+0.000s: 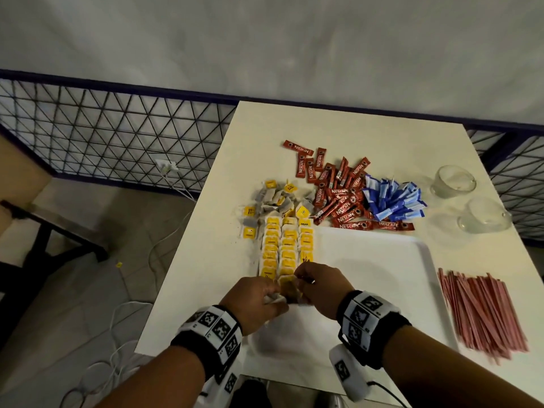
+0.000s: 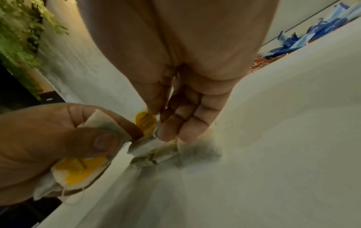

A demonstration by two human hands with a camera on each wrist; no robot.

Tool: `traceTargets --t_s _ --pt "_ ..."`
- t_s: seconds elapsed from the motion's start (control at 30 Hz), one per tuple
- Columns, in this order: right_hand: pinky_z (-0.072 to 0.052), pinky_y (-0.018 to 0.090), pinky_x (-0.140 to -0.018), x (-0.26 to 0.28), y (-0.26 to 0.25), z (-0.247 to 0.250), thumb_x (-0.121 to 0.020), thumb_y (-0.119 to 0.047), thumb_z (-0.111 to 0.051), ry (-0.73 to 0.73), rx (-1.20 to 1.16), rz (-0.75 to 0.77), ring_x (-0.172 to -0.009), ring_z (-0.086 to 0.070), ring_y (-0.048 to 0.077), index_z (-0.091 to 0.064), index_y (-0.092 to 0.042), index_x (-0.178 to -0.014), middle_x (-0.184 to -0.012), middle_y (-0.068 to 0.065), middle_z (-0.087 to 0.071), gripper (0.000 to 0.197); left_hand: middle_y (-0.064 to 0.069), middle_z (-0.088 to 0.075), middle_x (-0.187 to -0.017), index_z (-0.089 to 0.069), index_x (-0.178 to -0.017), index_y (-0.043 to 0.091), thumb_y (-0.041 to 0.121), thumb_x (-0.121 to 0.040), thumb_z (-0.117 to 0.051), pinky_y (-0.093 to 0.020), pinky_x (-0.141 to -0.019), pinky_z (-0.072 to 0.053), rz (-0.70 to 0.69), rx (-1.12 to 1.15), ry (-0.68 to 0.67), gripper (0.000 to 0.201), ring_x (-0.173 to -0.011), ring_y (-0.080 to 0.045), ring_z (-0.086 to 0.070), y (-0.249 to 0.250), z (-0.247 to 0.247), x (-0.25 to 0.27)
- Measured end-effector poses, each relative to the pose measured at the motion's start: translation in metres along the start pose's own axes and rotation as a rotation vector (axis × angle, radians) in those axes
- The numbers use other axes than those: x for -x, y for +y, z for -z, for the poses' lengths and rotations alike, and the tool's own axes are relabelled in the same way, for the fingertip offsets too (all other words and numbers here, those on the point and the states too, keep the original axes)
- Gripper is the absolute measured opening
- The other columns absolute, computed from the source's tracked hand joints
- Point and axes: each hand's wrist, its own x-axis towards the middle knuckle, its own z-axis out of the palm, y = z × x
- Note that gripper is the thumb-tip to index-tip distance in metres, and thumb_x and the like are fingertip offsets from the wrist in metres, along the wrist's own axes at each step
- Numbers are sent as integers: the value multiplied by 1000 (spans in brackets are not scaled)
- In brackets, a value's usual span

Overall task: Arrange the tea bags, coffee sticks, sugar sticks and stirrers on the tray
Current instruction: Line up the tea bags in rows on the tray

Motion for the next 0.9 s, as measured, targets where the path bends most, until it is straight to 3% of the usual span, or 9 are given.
traceTargets --t_s 0.07,0.2,0.37,0.5,0.67,0.77,0.9 --pt "-38 21 -62 -2 2 -1 -90 -22 -55 20 46 -16 -76 -55 15 -64 -26 -96 -85 -3 -61 11 -1 -68 -99 -73 -102 20 43 -80 -69 -28 -80 -49 1 -36 -8 33 -93 -17 -63 0 -1 -2" --pt "-37 22 -65 -7 2 -1 -87 -22 -55 9 155 -28 -78 -52 17 -65 -24 -92 -85 -1 -59 11 -2 -65 -103 -70 -105 18 38 -84 -68 -20 -71 -38 -3 -108 -6 29 -96 -17 -61 2 -3 -7" --pt "-40 25 -67 -11 0 -6 -88 -26 -51 -13 245 -58 -79 -51 19 -54 -29 -79 -85 -2 -56 9 -5 -66 -105 -69 -103 18 38 -86 -63 -19 -68 -34 0 -193 -31 27 -98 -21 -61 4 -6 -9" --pt "-44 27 -69 -14 -4 -8 -88 -28 -50 8 300 -87 -78 -51 22 -62 -22 -93 -90 2 -58 14 -4 -65 -105 -69 -105 20 38 -88 -60 -22 -73 -39 -48 -238 18 27 -99 -22 -59 4 -5 -5" --pt "-43 26 -70 -12 0 -8 -86 -28 -55 17 301 -62 -87 -57 25 -61 -22 -95 -98 4 -62 12 3 -62 -120 -68 -113 25 33 -87 -62 -30 -94 -45 -128 -150 -59 27 -109 -18 -57 8 -10 -7" --pt "-37 25 -66 -9 12 -5 -81 -27 -59 39 272 16 -78 -50 20 -57 -23 -84 -87 -2 -53 6 2 -62 -120 -69 -113 24 33 -87 -63 -30 -94 -45 -132 -178 -75 28 -109 -18 -57 4 -13 -13" --pt "-41 24 -73 -5 23 -7 -83 -27 -59 -39 333 84 -89 -56 23 -65 -19 -96 -89 -4 -47 16 1 -64 -113 -69 -111 21 36 -86 -64 -27 -89 -45 -126 -202 -65 29 -105 -18 -59 3 -13 -15"
